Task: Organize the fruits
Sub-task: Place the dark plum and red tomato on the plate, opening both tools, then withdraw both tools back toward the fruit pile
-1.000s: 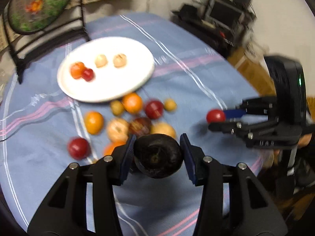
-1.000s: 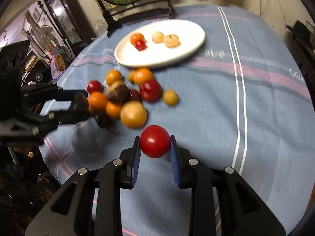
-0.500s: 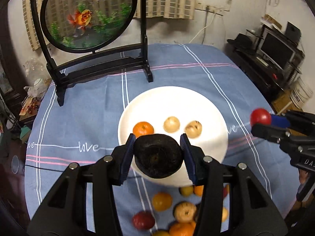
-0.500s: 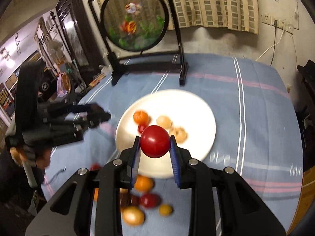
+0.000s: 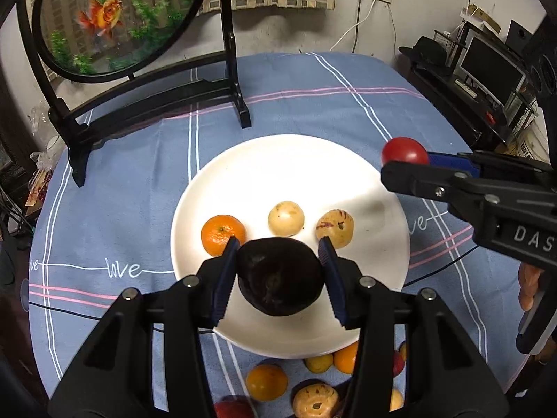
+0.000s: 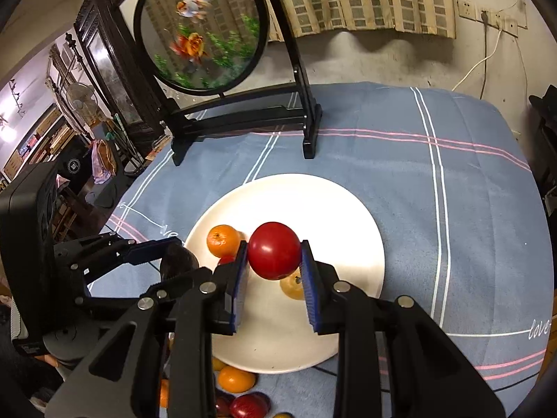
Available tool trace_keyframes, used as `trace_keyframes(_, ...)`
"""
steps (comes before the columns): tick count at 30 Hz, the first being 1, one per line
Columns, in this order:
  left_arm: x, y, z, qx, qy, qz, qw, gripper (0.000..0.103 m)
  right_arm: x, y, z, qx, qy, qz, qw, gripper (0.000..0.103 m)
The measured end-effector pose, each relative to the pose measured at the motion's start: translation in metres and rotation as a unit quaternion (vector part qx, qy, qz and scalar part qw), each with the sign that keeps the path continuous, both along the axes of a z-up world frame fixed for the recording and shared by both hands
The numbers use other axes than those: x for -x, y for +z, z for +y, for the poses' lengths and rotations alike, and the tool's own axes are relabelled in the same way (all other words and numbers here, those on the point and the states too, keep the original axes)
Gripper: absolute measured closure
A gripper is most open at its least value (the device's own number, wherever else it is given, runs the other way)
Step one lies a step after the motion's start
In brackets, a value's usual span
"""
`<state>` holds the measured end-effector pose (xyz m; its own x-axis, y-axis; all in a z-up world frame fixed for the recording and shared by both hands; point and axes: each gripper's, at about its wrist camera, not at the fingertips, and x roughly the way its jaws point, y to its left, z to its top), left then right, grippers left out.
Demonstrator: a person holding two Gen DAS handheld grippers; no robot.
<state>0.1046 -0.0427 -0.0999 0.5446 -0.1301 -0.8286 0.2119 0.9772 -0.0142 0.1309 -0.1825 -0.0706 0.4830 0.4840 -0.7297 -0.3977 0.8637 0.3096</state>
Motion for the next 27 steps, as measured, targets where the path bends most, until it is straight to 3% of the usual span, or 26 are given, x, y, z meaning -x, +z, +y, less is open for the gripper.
trace_keyframes(12, 0.001, -0.018, -0.007, -0.032, -0.014, -0.001, 0.9994, 0.056, -0.027, -0.025, 0.006, 0.02, -0.009, 0.025, 0.999, 0.074)
trace_keyframes(19, -0.005, -0.036, -0.018, -0.054, -0.025, 0.016, 0.9981, 0.055, -0.051, -0.051, 0.021, 0.049, -0.01, 0.063, 0.997, 0.073)
trace_keyframes(20, -0.007, -0.037, -0.018, -0.055, -0.025, 0.016, 0.998, 0.054, -0.054, -0.054, 0.024, 0.057, -0.009, 0.067, 0.996, 0.072)
trace_keyframes(21, -0.008, -0.037, -0.019, -0.062, -0.023, 0.012, 0.9977, 0.047, -0.057, -0.058, 0.026, 0.063, -0.01, 0.07, 0.995, 0.071)
trace_keyframes(22, -0.009, -0.037, -0.02, -0.066, -0.023, 0.009, 0.9975, 0.042, -0.059, -0.061, 0.027, 0.067, -0.014, 0.074, 0.995, 0.06)
trace_keyframes(23, -0.009, -0.036, -0.019, -0.067, -0.023, 0.006, 0.9975, 0.038, -0.06, -0.062, 0.026, 0.069, -0.021, 0.074, 0.995, 0.04)
trace_keyframes(27, -0.009, -0.029, -0.013, -0.064, -0.017, -0.003, 0.9978, 0.038, -0.059, -0.055, 0.016, 0.049, -0.032, 0.063, 0.996, 0.039)
